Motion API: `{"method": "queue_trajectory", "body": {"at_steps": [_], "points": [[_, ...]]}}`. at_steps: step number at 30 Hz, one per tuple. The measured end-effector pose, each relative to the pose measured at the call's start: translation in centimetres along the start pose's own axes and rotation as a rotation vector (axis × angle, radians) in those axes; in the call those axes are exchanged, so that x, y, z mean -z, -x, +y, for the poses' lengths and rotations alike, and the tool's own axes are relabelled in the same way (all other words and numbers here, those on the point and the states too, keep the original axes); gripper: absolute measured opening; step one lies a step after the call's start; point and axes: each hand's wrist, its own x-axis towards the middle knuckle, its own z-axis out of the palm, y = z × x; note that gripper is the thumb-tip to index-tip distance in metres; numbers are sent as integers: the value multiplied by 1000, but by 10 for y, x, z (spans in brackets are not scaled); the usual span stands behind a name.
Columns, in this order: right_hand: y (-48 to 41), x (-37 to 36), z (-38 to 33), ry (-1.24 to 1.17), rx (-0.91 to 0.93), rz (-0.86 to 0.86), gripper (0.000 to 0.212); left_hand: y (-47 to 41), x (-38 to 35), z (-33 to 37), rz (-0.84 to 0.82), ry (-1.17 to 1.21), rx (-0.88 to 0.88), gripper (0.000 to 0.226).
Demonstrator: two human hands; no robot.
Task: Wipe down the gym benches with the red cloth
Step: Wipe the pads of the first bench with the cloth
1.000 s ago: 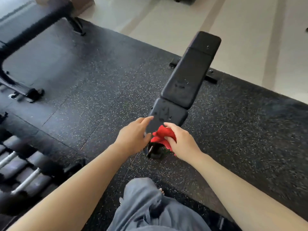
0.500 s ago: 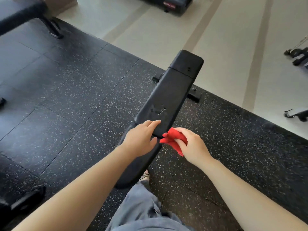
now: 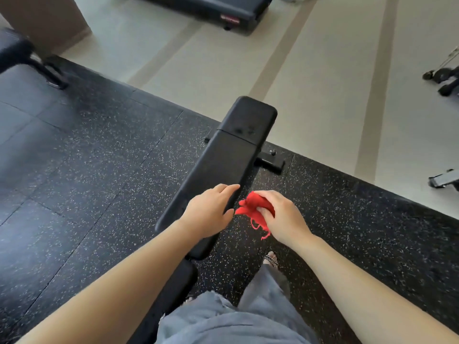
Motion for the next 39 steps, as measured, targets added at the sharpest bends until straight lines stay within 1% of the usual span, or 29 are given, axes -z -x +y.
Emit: {"method": "queue_trajectory", "body": {"at_steps": [5,10,16,21,23,25,29,33,36,39], "points": [[-59,77,59,22,32,-48,32,-90,-1,61,0,40,99,62],[-117,128,101,34,91,-99,29,-162,-4,91,18,69,149,61],[-196,160,127,41,163,-154,29,-234,1,93,35,87,218,60],[-275,182,147,35,203,-184,28,-306,4,81,63,116,287,59],[-303,188,152,43,206,-204,28,-334,7,79,46,134,310,59],[-349,198,164,63,209,-242,28,-377,11,73,30,142,343,58],[-394,212,171,82,247,-271,31,-422,24,68,22,119,356,58],[-446,232,186,81,286,-325,31,-466,33,71,30,135,438,59],[-486,242,202,83,349,-390,31,-496,31,74,50,142,514,58],[-525,248,219,77,411,-469,29,-525,23,78,22,124,610,56]]}}
